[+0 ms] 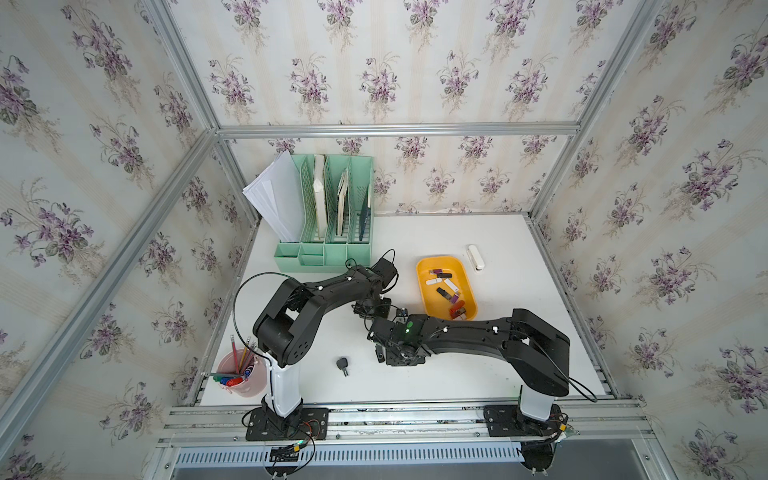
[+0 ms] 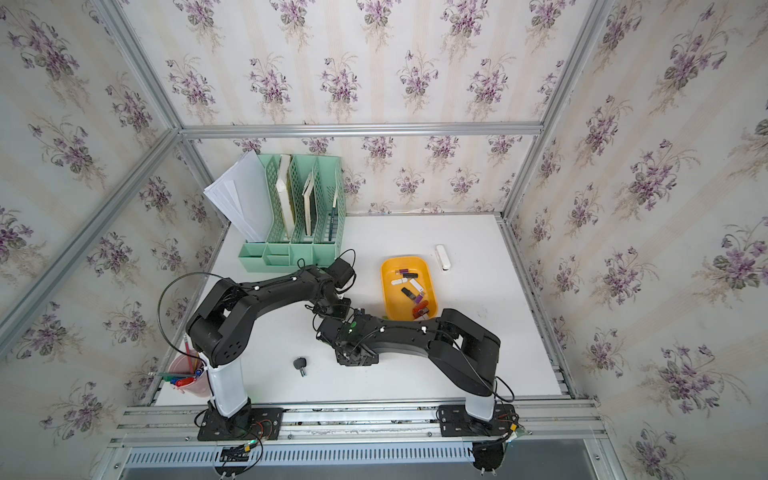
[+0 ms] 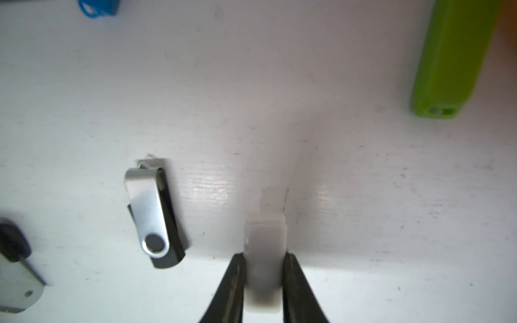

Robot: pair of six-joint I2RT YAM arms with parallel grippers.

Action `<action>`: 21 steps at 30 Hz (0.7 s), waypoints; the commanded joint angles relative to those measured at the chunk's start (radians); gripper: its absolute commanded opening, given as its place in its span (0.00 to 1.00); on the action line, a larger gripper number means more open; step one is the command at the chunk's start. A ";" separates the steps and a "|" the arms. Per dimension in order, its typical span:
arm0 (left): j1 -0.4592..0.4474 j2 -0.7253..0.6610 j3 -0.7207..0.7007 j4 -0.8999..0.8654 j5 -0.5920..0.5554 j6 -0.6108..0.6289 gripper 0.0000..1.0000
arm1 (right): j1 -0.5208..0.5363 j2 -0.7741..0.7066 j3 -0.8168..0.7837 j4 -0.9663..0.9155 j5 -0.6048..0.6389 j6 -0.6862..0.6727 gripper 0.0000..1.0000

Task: Put the usb flash drive into the storage box
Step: Pick up the USB flash from the center of the board, then place the USB flash in the storage box.

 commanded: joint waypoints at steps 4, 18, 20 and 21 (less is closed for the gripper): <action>0.004 0.059 -0.044 -0.151 -0.040 0.005 0.32 | -0.041 -0.102 0.009 -0.087 0.069 -0.010 0.18; 0.004 0.078 -0.017 -0.172 -0.043 0.002 0.32 | -0.451 -0.250 -0.019 -0.080 0.073 -0.330 0.18; 0.005 0.078 -0.015 -0.176 -0.047 0.001 0.32 | -0.495 -0.232 -0.019 -0.045 0.061 -0.370 0.18; 0.005 0.078 -0.013 -0.176 -0.047 0.001 0.32 | -0.511 -0.223 -0.018 -0.030 0.053 -0.387 0.18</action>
